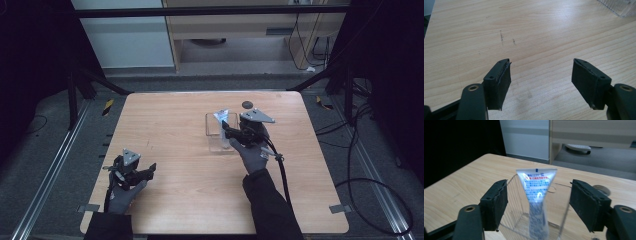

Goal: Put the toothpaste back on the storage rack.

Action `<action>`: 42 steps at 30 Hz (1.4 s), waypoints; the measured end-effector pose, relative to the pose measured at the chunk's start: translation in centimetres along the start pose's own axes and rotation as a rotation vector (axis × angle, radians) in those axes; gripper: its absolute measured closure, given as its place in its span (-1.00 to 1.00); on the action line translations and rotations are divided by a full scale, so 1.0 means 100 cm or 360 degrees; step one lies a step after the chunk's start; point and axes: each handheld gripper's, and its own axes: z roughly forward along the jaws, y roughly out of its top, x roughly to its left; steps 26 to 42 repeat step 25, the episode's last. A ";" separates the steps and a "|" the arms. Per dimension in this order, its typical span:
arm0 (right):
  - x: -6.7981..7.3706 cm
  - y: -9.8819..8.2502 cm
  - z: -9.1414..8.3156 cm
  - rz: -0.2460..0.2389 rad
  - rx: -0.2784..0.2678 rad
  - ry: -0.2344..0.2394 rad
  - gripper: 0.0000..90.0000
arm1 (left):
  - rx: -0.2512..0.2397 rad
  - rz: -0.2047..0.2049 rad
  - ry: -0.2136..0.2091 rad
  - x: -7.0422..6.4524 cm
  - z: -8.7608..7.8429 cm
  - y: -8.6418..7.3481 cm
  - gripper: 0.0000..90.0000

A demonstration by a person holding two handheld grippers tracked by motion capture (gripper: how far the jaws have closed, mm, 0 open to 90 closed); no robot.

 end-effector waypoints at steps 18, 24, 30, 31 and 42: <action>-0.038 -0.055 -0.086 0.0004 0.0074 -0.0024 -0.50 | 0.0008 0.0005 -0.0003 -0.002 0.000 -0.001 -0.32; -0.053 -0.078 -0.098 0.0007 0.0159 -0.0074 -0.52 | 0.0011 0.0005 -0.0009 -0.001 0.000 -0.001 -0.31; -0.055 -0.081 -0.100 0.0014 0.0175 -0.0085 -0.53 | 0.0009 0.0003 -0.0008 -0.001 0.000 -0.001 -0.31; -0.055 -0.081 -0.100 0.0014 0.0175 -0.0085 -0.53 | 0.0009 0.0003 -0.0008 -0.001 0.000 -0.001 -0.31; -0.055 -0.081 -0.100 0.0014 0.0175 -0.0085 -0.53 | 0.0009 0.0003 -0.0008 -0.001 0.000 -0.001 -0.31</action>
